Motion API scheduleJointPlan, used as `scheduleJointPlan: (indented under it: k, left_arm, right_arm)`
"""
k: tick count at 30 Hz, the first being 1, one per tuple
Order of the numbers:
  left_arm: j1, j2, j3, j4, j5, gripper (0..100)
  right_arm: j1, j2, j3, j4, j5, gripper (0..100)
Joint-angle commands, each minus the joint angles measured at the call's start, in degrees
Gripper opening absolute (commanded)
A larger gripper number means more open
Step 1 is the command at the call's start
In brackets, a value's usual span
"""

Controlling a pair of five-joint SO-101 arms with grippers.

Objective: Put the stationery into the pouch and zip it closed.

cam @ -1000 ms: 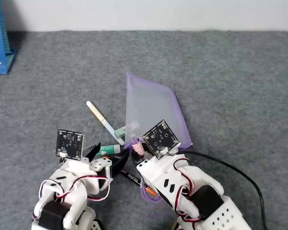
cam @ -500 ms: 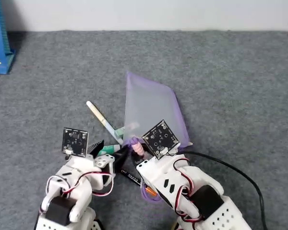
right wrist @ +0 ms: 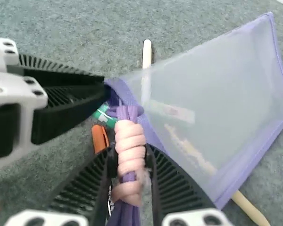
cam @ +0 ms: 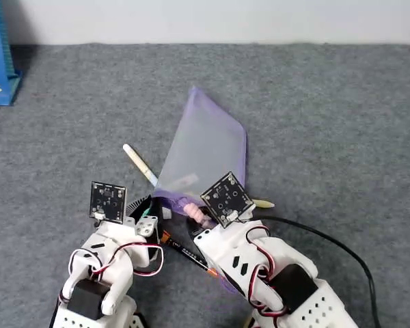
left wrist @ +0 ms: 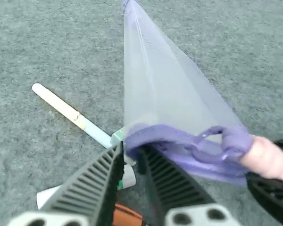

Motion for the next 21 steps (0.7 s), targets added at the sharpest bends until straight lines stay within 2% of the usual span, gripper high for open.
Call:
scheduleJointPlan:
  k: [1,8,21]
  left_arm:
    - [-0.35,0.70,-0.48,-1.58,-0.09,1]
    - [-0.44,0.70,-0.48,-1.32,-0.09,1]
    - [-0.53,0.70,-0.48,-1.23,-0.09,1]
  right_arm:
    - [-0.13,-1.36,-1.41,1.27,0.97,0.8]
    - [1.63,-1.36,-9.76,14.20,4.40,0.8]
    - [26.42,-1.36,-10.90,18.95,15.47,0.8]
